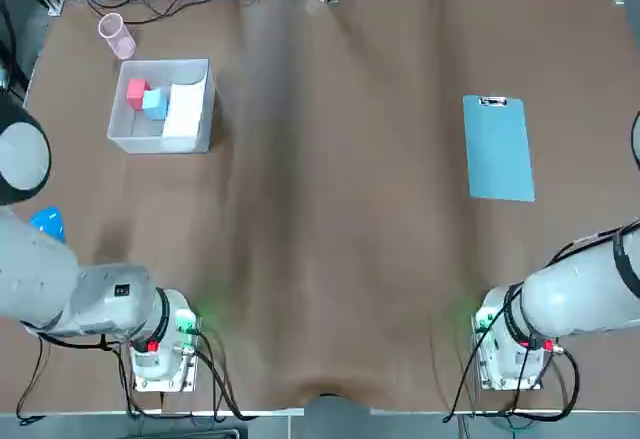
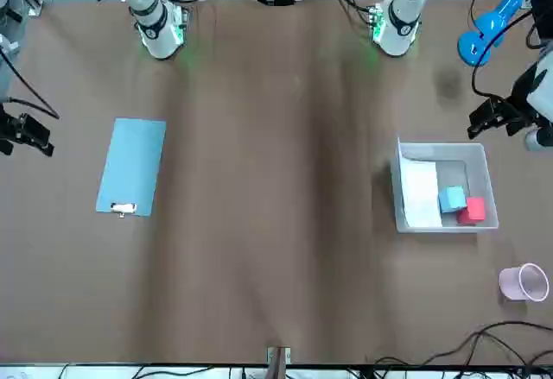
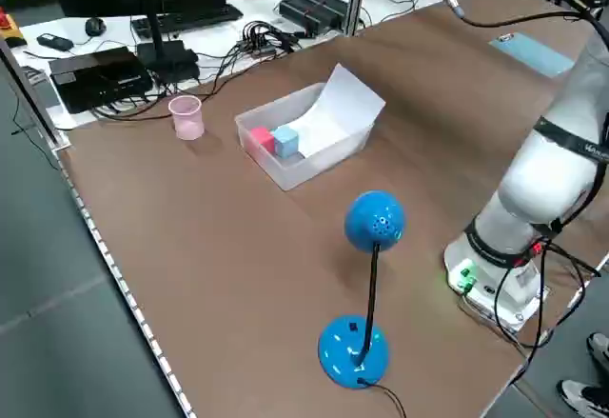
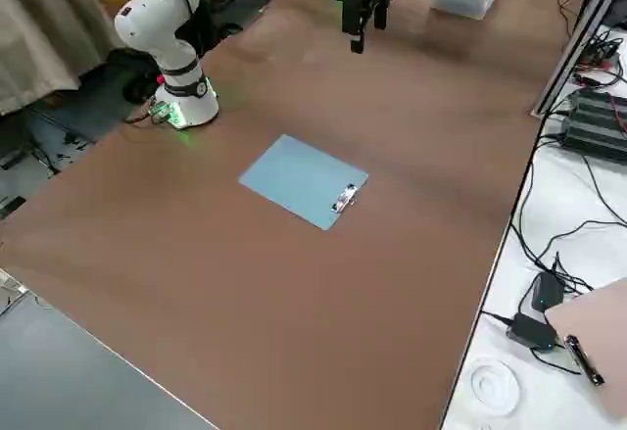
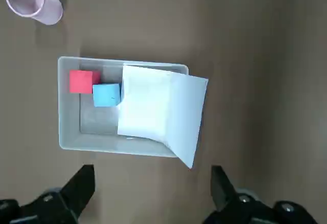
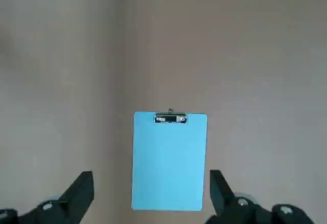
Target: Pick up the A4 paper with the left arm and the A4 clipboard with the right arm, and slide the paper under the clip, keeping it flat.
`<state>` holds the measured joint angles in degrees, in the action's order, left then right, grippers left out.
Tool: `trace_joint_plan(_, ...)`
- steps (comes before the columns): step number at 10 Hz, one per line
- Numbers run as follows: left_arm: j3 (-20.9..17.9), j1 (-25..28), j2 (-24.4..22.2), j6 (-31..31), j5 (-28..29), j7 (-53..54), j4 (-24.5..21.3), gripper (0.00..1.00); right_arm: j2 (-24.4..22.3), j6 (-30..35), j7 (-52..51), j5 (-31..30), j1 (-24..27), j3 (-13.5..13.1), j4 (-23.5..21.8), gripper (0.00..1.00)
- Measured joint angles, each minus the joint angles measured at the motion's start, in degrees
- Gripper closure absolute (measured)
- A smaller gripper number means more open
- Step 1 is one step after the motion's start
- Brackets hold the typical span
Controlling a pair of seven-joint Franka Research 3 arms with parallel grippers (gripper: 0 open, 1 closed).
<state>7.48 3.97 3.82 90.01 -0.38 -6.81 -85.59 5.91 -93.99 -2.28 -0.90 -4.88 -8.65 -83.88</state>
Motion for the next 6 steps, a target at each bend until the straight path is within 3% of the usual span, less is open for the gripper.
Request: trace_joint_plan(6,0.1,0.3,0.8,-0.1,0.0,0.1,-0.2,0.0,0.0,0.0,0.0,0.0,0.0,0.0,0.0,0.0)
